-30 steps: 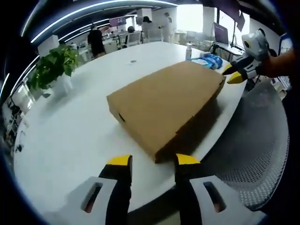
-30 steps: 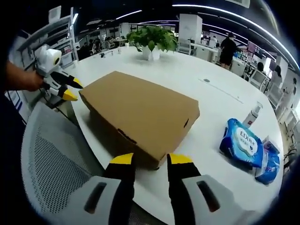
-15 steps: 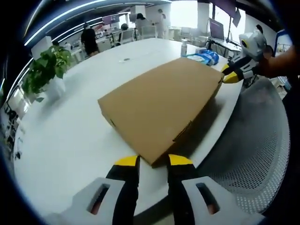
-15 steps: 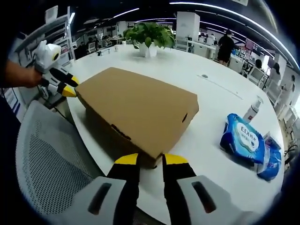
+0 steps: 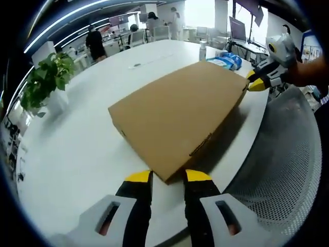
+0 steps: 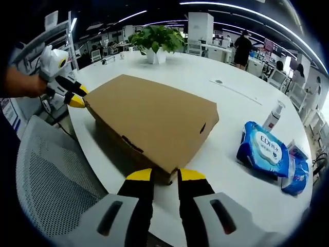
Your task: Operate the shoe box by opening the lid, removing the specified soft item, and placing it in the target area until the item is outside and the box remains undamaged.
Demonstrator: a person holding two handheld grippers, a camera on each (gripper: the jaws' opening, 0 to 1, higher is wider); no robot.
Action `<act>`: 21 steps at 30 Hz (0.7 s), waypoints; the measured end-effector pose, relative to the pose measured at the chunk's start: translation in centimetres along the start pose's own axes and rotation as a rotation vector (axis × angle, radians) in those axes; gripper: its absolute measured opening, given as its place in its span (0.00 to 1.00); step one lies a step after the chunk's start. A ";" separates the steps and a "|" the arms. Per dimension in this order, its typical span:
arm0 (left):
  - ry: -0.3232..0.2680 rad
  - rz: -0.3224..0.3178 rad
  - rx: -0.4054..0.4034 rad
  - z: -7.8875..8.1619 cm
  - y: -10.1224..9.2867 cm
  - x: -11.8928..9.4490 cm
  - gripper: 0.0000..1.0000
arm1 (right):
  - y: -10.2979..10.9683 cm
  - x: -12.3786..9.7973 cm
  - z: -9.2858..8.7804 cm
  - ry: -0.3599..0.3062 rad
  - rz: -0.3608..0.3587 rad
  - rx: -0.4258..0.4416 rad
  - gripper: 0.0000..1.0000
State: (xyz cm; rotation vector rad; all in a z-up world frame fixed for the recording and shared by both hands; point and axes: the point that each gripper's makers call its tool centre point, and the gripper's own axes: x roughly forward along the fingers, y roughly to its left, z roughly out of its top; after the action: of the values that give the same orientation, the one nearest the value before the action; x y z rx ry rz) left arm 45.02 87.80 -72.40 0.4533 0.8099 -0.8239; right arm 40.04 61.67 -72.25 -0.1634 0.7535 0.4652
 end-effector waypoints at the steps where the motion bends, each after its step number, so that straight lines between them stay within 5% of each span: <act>1: 0.000 -0.001 0.000 0.3 0.1 0.2 0.21 | -0.3 0.1 0.1 0.001 -0.003 -0.004 0.16; 21: -0.001 -0.005 0.022 4.8 1.7 4.0 0.25 | -5.7 2.2 2.1 -0.011 -0.041 -0.015 0.16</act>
State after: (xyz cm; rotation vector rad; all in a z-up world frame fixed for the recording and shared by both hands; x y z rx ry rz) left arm 50.16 83.91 -72.50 0.4708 0.8025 -0.8386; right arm 45.36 58.06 -72.38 -0.1894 0.7349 0.4324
